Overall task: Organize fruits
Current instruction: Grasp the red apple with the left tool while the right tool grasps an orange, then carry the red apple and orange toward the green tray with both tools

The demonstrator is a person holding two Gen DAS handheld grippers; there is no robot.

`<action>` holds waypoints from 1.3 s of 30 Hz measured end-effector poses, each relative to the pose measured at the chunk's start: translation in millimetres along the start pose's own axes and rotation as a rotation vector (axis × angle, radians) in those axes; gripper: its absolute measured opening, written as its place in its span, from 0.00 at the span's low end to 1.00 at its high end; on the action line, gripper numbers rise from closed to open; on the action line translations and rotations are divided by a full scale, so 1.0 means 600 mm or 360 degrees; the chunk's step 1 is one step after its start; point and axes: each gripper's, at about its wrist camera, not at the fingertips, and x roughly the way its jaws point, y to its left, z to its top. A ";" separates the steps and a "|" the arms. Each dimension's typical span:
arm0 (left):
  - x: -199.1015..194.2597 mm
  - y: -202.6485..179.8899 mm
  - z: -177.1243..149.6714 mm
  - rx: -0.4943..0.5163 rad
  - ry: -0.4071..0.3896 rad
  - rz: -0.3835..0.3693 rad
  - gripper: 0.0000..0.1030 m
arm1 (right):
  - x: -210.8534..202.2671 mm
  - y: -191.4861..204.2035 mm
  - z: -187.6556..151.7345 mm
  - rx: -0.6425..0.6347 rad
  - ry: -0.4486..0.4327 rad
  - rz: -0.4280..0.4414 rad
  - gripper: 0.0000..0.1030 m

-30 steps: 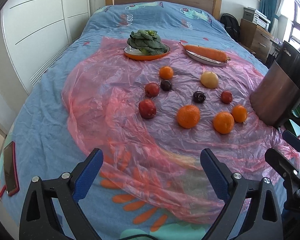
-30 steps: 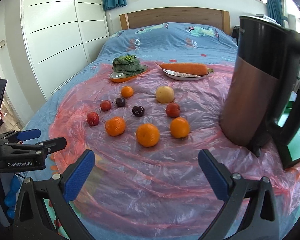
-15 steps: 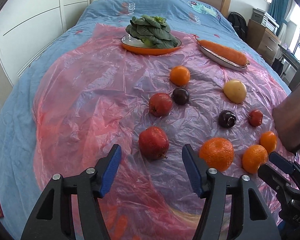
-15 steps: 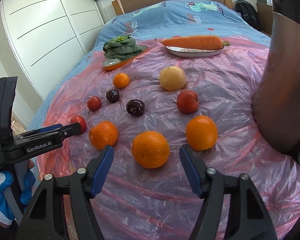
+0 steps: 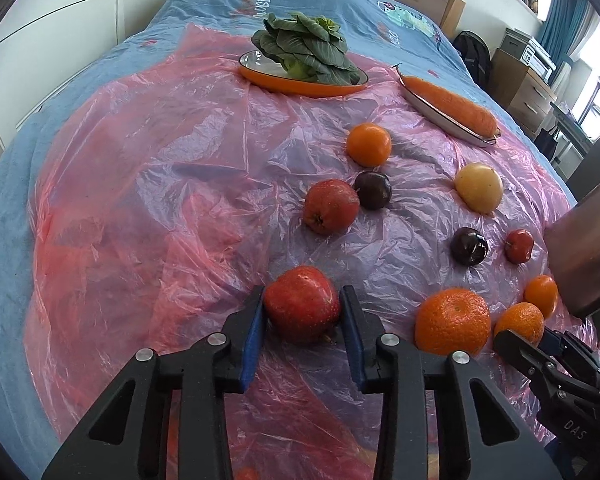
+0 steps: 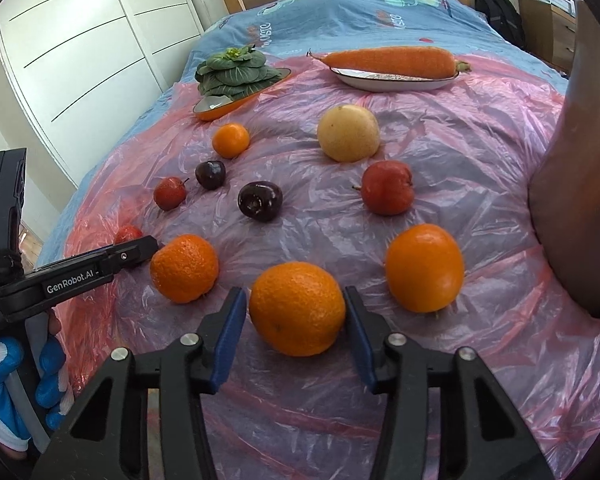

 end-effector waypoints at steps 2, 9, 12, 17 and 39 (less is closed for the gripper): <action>0.000 -0.001 -0.002 0.0010 -0.0007 0.0003 0.30 | 0.004 0.000 -0.002 -0.0010 0.0005 -0.0009 0.55; -0.006 0.000 -0.005 0.0008 -0.0046 0.0010 0.29 | 0.005 -0.006 -0.004 0.0008 -0.0011 0.0007 0.52; -0.014 0.004 -0.003 -0.0018 -0.0055 -0.0004 0.29 | -0.001 -0.006 -0.003 0.0014 -0.0023 0.0011 0.52; -0.041 0.007 -0.008 -0.0040 -0.0074 -0.0003 0.29 | -0.015 -0.005 -0.005 0.0046 -0.0023 0.0042 0.52; -0.254 -0.125 -0.080 0.0189 -0.0070 -0.0141 0.29 | -0.258 -0.008 -0.059 0.0096 -0.0161 0.0105 0.51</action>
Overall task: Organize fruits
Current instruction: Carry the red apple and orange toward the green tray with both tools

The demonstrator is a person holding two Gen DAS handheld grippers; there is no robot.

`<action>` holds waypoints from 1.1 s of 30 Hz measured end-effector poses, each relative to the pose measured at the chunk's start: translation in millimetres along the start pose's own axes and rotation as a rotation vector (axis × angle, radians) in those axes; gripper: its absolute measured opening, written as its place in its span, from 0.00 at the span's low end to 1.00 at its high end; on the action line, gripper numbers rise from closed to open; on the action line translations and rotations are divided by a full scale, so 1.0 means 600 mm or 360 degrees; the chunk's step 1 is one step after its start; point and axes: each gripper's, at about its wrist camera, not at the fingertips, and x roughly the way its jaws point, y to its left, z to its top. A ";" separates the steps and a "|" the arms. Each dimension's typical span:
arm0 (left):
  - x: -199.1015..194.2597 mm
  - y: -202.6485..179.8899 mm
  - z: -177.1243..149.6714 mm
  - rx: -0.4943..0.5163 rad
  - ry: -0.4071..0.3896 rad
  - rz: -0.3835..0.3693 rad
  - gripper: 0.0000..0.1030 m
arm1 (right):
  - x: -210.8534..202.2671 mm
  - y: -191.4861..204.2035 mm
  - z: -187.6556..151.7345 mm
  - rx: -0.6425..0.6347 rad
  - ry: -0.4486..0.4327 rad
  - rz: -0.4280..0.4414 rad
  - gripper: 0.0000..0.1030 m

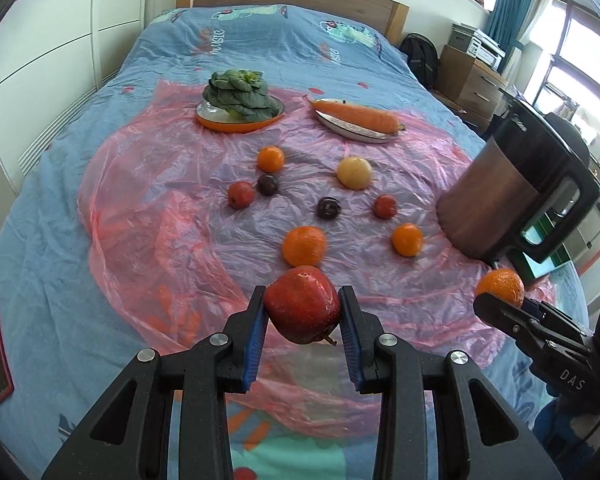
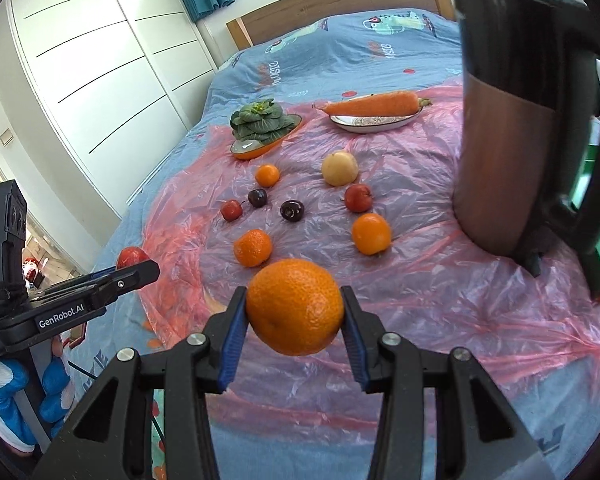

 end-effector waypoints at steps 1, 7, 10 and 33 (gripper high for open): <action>-0.008 -0.016 -0.003 0.0020 0.0004 -0.0025 0.29 | -0.016 -0.007 -0.002 0.0005 -0.0012 -0.0014 0.51; -0.037 -0.142 -0.017 0.0188 0.0038 -0.0190 0.29 | -0.125 -0.072 -0.016 0.0092 -0.0116 -0.0132 0.51; -0.041 -0.214 -0.021 0.0291 0.0061 -0.0280 0.29 | -0.176 -0.118 -0.021 0.0165 -0.0181 -0.0210 0.51; 0.100 -0.509 -0.033 0.0589 0.0228 -0.0417 0.29 | -0.297 -0.474 0.019 0.0357 -0.0373 -0.0642 0.51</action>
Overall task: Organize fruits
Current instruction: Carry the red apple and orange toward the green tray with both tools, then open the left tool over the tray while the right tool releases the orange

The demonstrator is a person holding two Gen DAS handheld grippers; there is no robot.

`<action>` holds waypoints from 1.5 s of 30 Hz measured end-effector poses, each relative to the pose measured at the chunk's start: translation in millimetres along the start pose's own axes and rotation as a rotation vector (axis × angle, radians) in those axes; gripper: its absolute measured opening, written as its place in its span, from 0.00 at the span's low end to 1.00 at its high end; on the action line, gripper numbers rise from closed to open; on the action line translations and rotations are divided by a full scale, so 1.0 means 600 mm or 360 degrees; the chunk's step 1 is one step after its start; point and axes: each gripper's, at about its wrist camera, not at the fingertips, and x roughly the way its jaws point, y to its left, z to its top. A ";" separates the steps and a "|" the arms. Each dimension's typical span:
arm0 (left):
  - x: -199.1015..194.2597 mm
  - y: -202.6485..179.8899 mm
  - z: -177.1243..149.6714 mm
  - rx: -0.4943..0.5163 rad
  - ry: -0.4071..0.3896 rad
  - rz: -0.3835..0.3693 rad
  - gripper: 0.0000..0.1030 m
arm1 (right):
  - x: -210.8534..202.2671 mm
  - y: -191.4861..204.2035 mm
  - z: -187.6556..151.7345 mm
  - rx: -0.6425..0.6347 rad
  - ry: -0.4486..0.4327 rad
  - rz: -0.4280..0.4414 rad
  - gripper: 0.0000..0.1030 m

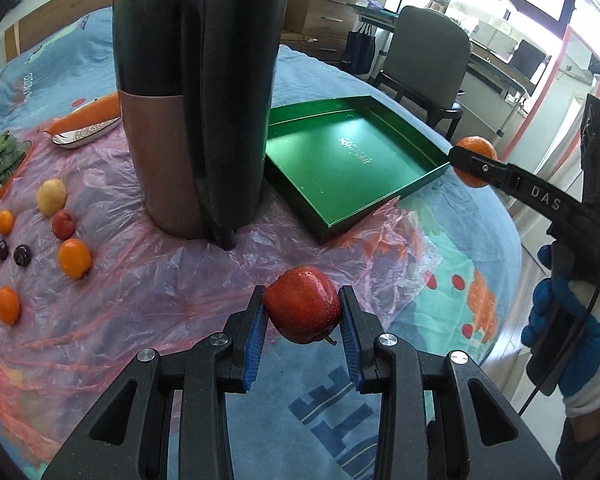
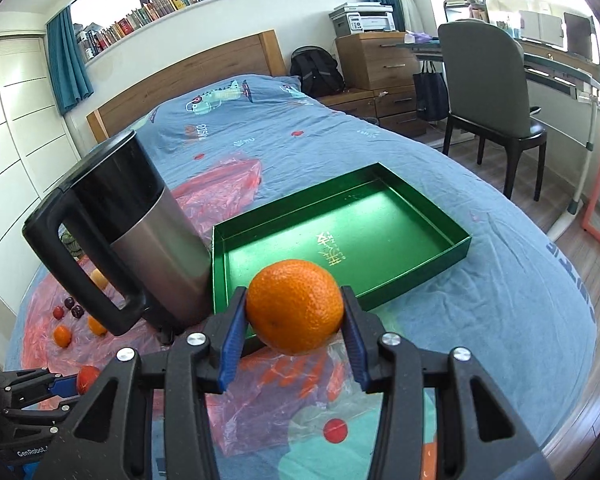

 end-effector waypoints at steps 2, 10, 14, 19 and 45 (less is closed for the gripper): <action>0.005 0.001 -0.001 0.0011 0.0015 0.0039 0.29 | 0.012 -0.004 -0.001 0.0003 0.0003 0.0014 0.51; -0.002 -0.061 0.023 0.0178 -0.0021 0.0082 0.29 | 0.045 -0.021 0.001 0.0001 -0.0002 0.0016 0.51; 0.001 -0.107 0.055 0.0254 -0.0073 0.0046 0.29 | 0.056 -0.034 0.024 -0.0048 -0.0010 -0.0032 0.51; 0.048 -0.144 0.116 0.0278 -0.0072 0.0039 0.29 | 0.079 -0.050 0.070 -0.0101 -0.0031 -0.0080 0.51; 0.354 -0.069 0.257 0.0032 0.0205 0.0307 0.30 | 0.403 -0.077 0.163 -0.0295 0.0430 -0.0214 0.52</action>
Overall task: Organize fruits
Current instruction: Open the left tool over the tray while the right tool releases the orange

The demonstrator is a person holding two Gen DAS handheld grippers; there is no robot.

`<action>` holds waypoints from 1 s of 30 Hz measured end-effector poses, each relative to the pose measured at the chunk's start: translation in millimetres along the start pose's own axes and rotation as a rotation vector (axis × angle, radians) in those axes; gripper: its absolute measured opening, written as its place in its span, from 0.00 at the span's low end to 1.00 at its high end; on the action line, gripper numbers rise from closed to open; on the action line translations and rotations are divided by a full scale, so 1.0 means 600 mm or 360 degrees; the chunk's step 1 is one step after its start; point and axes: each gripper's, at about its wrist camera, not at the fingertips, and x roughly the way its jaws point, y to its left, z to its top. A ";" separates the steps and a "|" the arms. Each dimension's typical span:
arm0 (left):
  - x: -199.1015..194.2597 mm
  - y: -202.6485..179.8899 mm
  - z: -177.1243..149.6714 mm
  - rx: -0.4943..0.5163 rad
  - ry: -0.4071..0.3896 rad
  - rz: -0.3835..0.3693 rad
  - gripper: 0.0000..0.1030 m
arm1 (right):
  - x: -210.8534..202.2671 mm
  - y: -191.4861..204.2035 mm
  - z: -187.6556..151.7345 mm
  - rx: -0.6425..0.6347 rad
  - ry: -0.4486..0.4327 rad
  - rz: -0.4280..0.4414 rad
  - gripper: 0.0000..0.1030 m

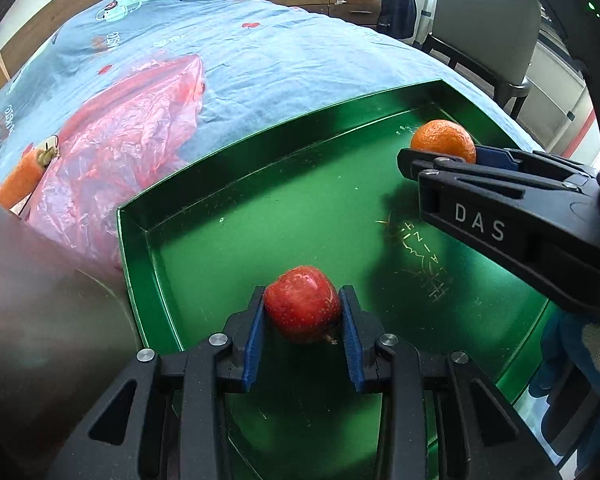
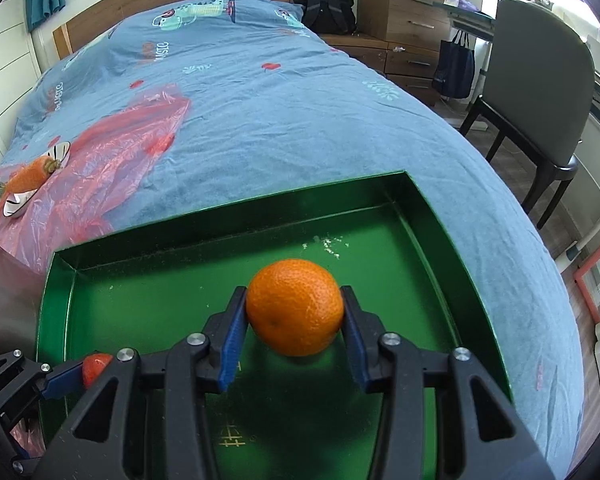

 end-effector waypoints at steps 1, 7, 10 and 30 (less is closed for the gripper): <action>0.000 -0.001 -0.001 -0.0001 0.0002 -0.0007 0.30 | 0.003 -0.001 0.000 0.0003 0.0012 -0.0011 0.52; -0.016 -0.003 -0.003 0.0006 -0.0033 -0.0002 0.47 | -0.004 -0.002 -0.004 -0.0022 0.0047 -0.0046 0.68; -0.035 -0.005 -0.007 0.0021 -0.0072 -0.0015 0.50 | -0.036 -0.010 -0.003 0.0017 -0.0018 -0.0038 0.86; -0.305 -0.021 -0.189 0.0224 -0.0376 -0.0124 0.66 | -0.386 0.012 -0.135 0.0173 -0.0522 -0.0182 0.87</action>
